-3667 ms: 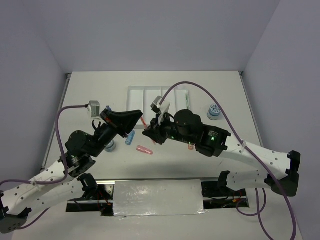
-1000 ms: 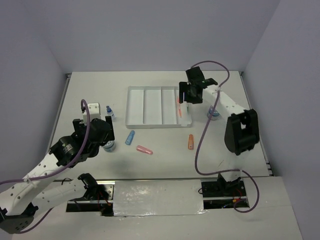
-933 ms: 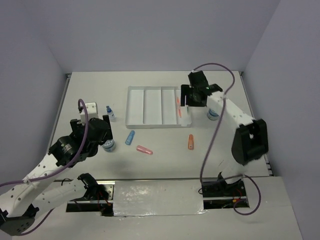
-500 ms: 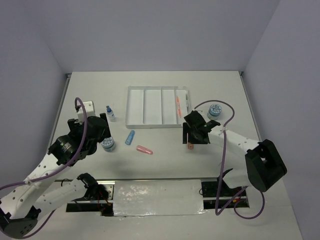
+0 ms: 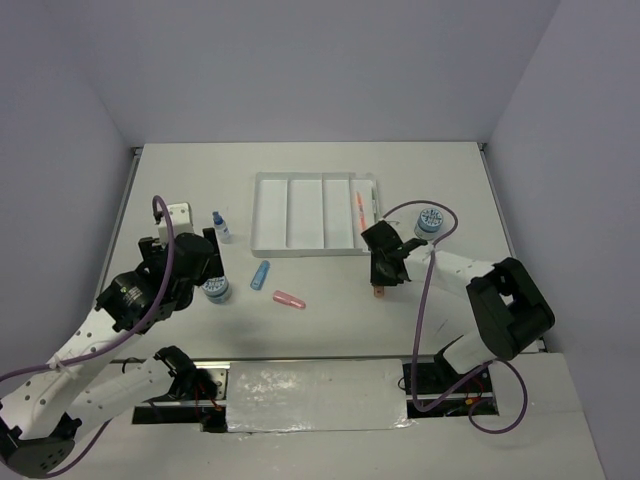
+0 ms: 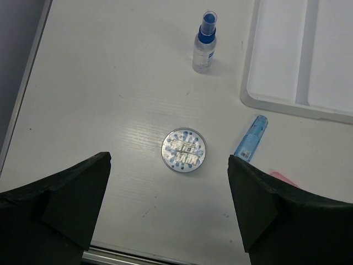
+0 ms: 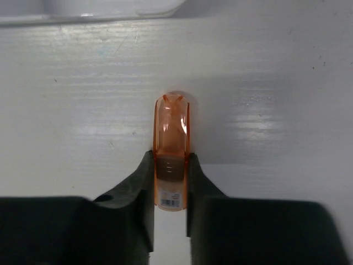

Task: Sort the stationery into containers
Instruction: Pick up the pen from the center of the board, then place the stationery in the storage box.

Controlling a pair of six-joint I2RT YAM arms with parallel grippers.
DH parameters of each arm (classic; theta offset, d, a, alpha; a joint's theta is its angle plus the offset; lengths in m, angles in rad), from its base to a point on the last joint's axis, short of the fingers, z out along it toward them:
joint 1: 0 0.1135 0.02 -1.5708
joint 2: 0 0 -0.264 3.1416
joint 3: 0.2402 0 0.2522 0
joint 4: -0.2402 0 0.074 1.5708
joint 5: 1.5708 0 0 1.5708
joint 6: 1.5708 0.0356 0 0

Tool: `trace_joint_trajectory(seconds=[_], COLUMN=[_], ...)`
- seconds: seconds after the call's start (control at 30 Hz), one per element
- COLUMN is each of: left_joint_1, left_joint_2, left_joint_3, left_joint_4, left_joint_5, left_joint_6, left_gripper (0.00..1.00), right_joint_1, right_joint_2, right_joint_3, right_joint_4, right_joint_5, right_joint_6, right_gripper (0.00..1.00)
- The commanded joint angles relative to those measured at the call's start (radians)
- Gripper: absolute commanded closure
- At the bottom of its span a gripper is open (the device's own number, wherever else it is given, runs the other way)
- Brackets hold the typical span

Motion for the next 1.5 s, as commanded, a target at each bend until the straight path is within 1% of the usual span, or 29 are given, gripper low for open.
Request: trace_joint_trajectory(seconds=[0.0,0.03,0.13,0.2,0.3,0.33,0.4,0.43,0.47,0.5,0.53,0.57,0.6,0.7,0.73,0.8,0.83,0.87,0.9,0.93,1.07,1.1,1.13,1.2,1.27,1.33,1.37,1.43,1.47], left_joint_1=[0.005,0.005,0.005,0.005,0.005,0.006,0.005,0.005,0.005,0.005,0.005,0.005,0.005,0.006,0.006,0.006,0.006,0.006,0.006,0.006,0.006,0.006,0.006,0.006,0.008,0.008,0.009,0.020,0.023], left_joint_2=[-0.006,-0.006,-0.008,-0.006,-0.006,-0.006,-0.009,-0.010,-0.013,-0.014,-0.014,-0.016,-0.014,-0.011,-0.010,-0.006,-0.008,-0.006,-0.008,-0.006,-0.003,-0.002,0.000,0.003,0.001,-0.003,-0.008,-0.014,-0.023], left_joint_3=[-0.007,-0.007,-0.009,-0.010,-0.009,-0.010,-0.010,-0.010,-0.010,-0.010,-0.010,-0.010,-0.010,-0.010,-0.010,-0.012,-0.012,-0.012,-0.012,-0.013,-0.013,-0.013,-0.012,-0.012,-0.007,-0.004,0.000,0.011,0.014], left_joint_4=[0.039,0.040,0.049,0.054,0.053,0.054,0.053,0.051,0.050,0.048,0.049,0.050,0.050,0.053,0.053,0.056,0.056,0.059,0.060,0.062,0.068,0.066,0.065,0.060,0.054,0.037,0.030,-0.015,-0.029], left_joint_5=[0.016,0.018,0.028,0.033,0.031,0.031,0.028,0.025,0.022,0.021,0.022,0.021,0.021,0.025,0.027,0.034,0.036,0.039,0.042,0.044,0.050,0.051,0.050,0.045,0.028,0.013,-0.014,-0.054,-0.089], left_joint_6=[0.028,0.034,0.040,0.045,0.045,0.044,0.040,0.040,0.037,0.037,0.037,0.039,0.039,0.042,0.043,0.050,0.050,0.051,0.054,0.056,0.062,0.062,0.059,0.057,0.044,0.031,0.008,-0.025,-0.059], left_gripper=[0.01,0.01,0.01,0.01,0.01,0.01,0.01,0.01,0.01,0.01,0.01,0.01,0.01,0.01,0.01,0.01,0.01,0.01,0.01,0.01,0.01,0.01,0.01,0.01,0.01,0.01,0.01,0.01,0.01], right_joint_1=[0.015,0.023,0.064,0.072,0.072,0.070,0.064,0.050,0.047,0.043,0.035,0.026,0.018,-0.006,-0.014,-0.028,-0.031,-0.034,-0.036,-0.036,-0.034,-0.036,-0.031,-0.017,0.007,0.068,0.095,0.150,0.209], right_joint_2=[0.026,0.012,-0.063,-0.132,-0.174,-0.136,-0.068,0.017,0.059,0.105,0.186,0.226,0.307,0.410,0.462,0.510,0.551,0.569,0.582,0.596,0.583,0.564,0.554,0.511,0.465,0.383,0.315,0.250,0.227], right_joint_3=[-0.003,-0.001,0.028,0.058,0.138,0.172,0.304,0.351,0.403,0.502,0.549,0.650,0.704,0.883,0.917,1.012,1.042,1.097,1.115,1.128,1.148,1.142,1.125,1.096,1.007,0.935,0.830,0.707,0.613], right_joint_4=[0.056,0.045,-0.005,0.014,0.041,0.028,-0.011,-0.030,-0.045,-0.068,-0.077,-0.087,-0.119,-0.166,-0.171,-0.188,-0.203,-0.231,-0.234,-0.234,-0.254,-0.256,-0.254,-0.252,-0.201,-0.165,-0.078,0.025,0.092], right_joint_5=[-0.027,-0.006,-0.002,-0.094,-0.115,-0.099,-0.067,-0.065,-0.061,-0.052,-0.049,-0.042,-0.030,-0.015,-0.004,0.004,0.004,0.004,0.002,0.001,0.007,0.001,-0.007,-0.013,-0.047,-0.065,-0.161,-0.249,-0.284], right_joint_6=[0.042,0.045,0.042,0.005,-0.055,-0.078,-0.138,-0.154,-0.183,-0.196,-0.208,-0.225,-0.228,-0.233,-0.234,-0.236,-0.234,-0.231,-0.236,-0.242,-0.241,-0.241,-0.242,-0.237,-0.253,-0.279,-0.311,-0.393,-0.420], right_gripper=[0.94,1.00,1.00,1.00,1.00,1.00,1.00,1.00,1.00,1.00,1.00,1.00,1.00,0.98,0.90,0.84,0.77,0.74,0.70,0.57,0.33,0.32,0.01,0.00,0.00,0.00,0.00,0.01,0.01])
